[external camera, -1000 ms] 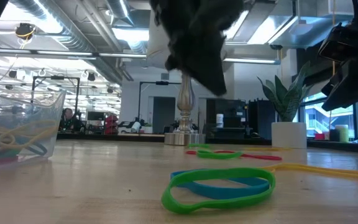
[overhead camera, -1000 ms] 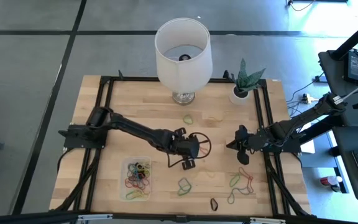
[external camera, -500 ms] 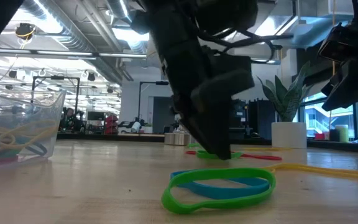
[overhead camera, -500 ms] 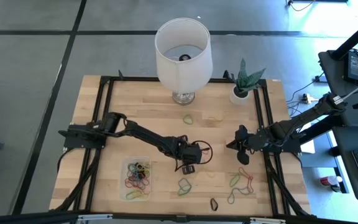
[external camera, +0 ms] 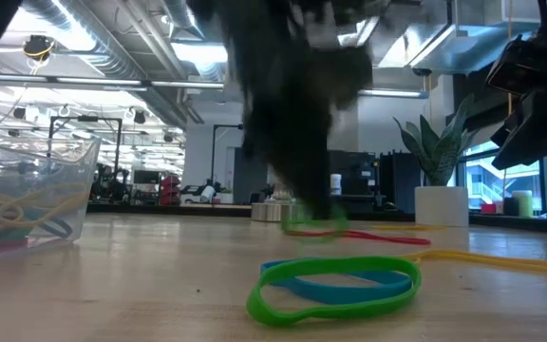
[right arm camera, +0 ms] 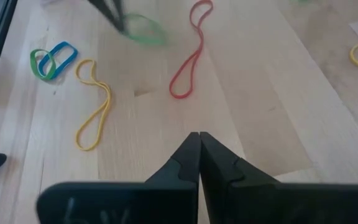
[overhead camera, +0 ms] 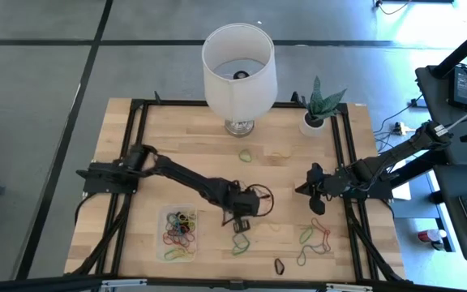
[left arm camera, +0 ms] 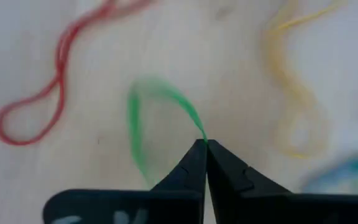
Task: Pick and place rubber bands into bin
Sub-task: Put the green rubber band into the transparent bin
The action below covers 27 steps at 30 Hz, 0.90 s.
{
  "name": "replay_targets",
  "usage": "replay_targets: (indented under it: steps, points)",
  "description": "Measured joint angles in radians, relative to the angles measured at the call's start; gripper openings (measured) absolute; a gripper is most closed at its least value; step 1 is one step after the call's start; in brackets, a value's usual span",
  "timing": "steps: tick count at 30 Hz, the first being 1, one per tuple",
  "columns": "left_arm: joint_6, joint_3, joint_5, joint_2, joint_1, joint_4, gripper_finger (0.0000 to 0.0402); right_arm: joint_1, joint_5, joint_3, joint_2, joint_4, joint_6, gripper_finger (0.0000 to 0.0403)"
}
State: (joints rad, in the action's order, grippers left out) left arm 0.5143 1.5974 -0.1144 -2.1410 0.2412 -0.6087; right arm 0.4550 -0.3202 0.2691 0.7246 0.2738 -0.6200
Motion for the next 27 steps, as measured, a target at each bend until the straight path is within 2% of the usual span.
replay_targets:
  steps: [9,14,21,27]
  points:
    - [0.106,0.004,-0.1,0.27,0.049,-0.214,0.0002,0.0,0.0,-0.001,0.0,0.005,0.004,0.001]
    - [0.22,0.005,-0.119,0.374,0.096,-0.412,0.0002,0.0,0.0,-0.034,0.0,-0.016,-0.004,0.001]
    - [0.457,0.005,0.038,0.425,0.184,-0.715,0.0002,0.0,0.0,-0.048,0.0,-0.033,-0.057,0.001]
    - [0.623,-0.067,0.07,0.426,0.293,-0.738,0.0002,0.0,0.0,-0.048,0.0,-0.071,-0.055,0.001]
